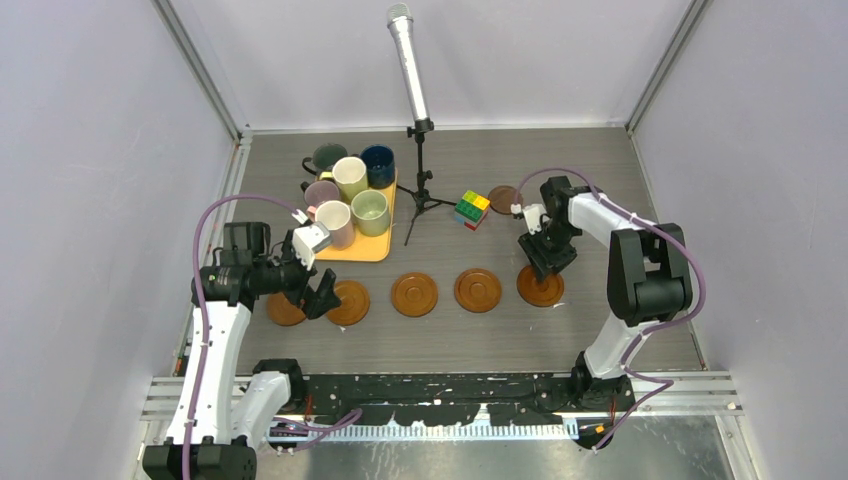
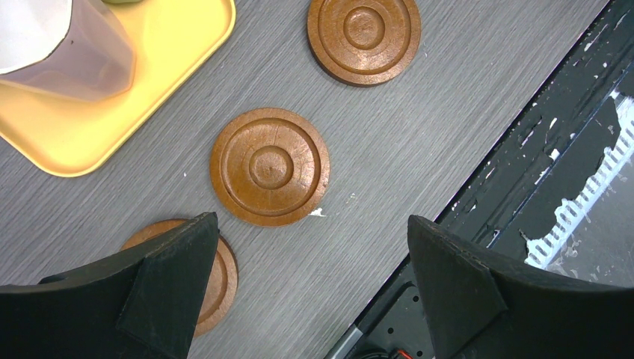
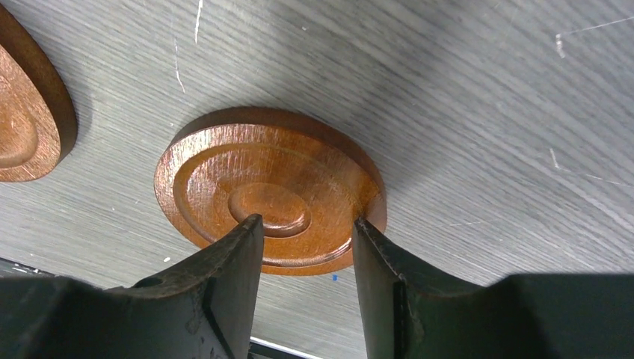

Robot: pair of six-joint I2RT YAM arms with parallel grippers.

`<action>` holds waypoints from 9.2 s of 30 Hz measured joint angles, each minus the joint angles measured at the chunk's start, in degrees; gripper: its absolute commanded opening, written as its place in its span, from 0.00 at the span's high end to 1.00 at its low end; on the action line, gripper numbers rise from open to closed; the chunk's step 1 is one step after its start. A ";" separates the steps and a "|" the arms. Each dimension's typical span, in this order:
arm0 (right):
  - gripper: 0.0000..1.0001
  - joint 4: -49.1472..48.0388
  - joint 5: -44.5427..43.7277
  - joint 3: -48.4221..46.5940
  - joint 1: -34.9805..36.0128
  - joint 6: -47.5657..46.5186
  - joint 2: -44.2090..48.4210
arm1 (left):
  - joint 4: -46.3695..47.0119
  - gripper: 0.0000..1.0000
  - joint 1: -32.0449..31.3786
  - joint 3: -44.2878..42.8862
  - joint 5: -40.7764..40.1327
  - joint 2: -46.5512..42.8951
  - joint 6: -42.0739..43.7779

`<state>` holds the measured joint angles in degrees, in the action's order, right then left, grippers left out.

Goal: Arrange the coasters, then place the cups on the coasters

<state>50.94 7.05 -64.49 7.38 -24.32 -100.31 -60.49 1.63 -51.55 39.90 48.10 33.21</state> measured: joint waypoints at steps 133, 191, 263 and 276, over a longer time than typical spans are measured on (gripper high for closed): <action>0.42 9.22 5.95 -11.61 -38.42 -10.78 2.34 | 0.07 0.00 -0.02 -4.09 -3.50 5.14 -3.32; 0.32 14.32 34.29 -3.10 -17.66 1.38 13.53 | 0.42 0.22 7.13 -33.99 -2.27 55.76 54.05; 0.36 9.68 37.64 1.40 -17.66 8.87 19.19 | -13.84 1.00 34.99 -14.93 3.78 25.75 41.24; 0.36 8.76 37.64 1.73 -17.66 9.44 19.19 | -19.93 1.00 44.04 -5.90 2.64 24.02 58.80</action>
<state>59.70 44.69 -62.76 -10.28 -14.87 -81.12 -80.42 45.67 -57.45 42.54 72.12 92.01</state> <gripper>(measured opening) 0.641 0.199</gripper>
